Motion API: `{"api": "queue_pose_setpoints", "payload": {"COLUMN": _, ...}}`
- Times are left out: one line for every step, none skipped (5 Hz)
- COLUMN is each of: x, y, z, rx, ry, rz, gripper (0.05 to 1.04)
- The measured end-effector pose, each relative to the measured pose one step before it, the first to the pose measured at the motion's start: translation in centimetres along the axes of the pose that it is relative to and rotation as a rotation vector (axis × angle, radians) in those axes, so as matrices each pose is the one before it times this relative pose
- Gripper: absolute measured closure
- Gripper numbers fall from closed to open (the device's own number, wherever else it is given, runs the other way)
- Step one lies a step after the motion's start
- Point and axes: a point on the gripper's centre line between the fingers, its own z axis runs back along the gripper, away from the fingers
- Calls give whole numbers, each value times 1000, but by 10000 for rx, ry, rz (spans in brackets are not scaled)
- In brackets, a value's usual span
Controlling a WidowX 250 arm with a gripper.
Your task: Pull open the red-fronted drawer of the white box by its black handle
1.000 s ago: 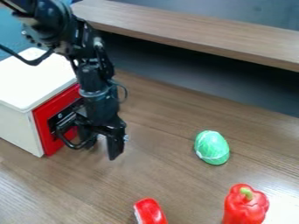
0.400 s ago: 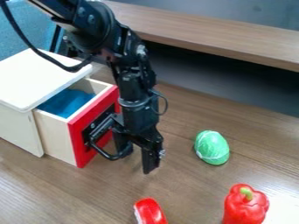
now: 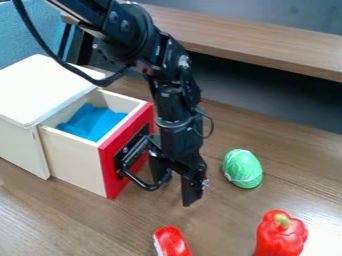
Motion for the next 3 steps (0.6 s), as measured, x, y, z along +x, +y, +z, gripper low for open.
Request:
{"api": "queue_pose_setpoints", "payload": {"x": 163, "y": -570, "z": -55, "rx": 36, "ry": -26, "rz": -120, "gripper": 84}}
{"api": "queue_pose_setpoints", "payload": {"x": 36, "y": -80, "z": -66, "rx": 56, "ry": 11, "rz": 14, "gripper": 84}}
{"api": "queue_pose_setpoints", "payload": {"x": -748, "y": 5, "z": 653, "rx": 120, "ry": 55, "rz": 191, "gripper": 84}}
